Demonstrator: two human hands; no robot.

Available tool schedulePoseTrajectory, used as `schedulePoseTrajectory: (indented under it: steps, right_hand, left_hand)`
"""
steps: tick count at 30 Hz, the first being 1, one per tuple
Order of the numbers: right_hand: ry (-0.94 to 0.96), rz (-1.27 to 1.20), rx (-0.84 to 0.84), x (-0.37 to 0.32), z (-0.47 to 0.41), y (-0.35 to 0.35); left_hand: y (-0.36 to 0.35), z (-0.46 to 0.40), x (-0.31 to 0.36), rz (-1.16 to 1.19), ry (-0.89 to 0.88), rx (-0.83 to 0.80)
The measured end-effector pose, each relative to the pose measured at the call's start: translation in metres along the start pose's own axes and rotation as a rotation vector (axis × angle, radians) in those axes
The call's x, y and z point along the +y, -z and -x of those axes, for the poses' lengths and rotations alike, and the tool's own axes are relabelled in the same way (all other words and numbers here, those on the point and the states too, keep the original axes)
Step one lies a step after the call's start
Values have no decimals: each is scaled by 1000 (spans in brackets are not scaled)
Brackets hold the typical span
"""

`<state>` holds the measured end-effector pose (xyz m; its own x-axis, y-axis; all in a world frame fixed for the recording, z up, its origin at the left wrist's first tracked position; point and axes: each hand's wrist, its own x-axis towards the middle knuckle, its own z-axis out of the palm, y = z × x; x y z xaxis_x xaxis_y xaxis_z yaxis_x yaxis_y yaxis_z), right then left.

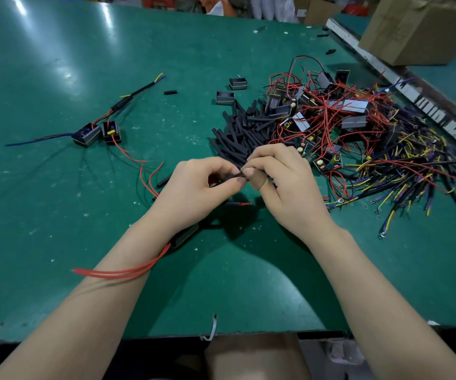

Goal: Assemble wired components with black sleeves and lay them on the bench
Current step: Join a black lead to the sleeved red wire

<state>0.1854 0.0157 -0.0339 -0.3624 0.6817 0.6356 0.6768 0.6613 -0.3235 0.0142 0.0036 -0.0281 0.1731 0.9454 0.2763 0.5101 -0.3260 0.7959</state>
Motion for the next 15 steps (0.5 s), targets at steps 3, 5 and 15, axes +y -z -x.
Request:
schedulePoseTrajectory:
  steps: [3,5,15]
  right_hand:
    - [-19,-120,-62,3,0,2]
    - [-48,-198,-113,4,0,3]
    - [-270,-351,-219,6,0,3]
  left_hand:
    - [1,0,-1,-6,6,-52]
    - [1,0,-1,-38,0,-75]
    - [2,2,0,-80,-11,-67]
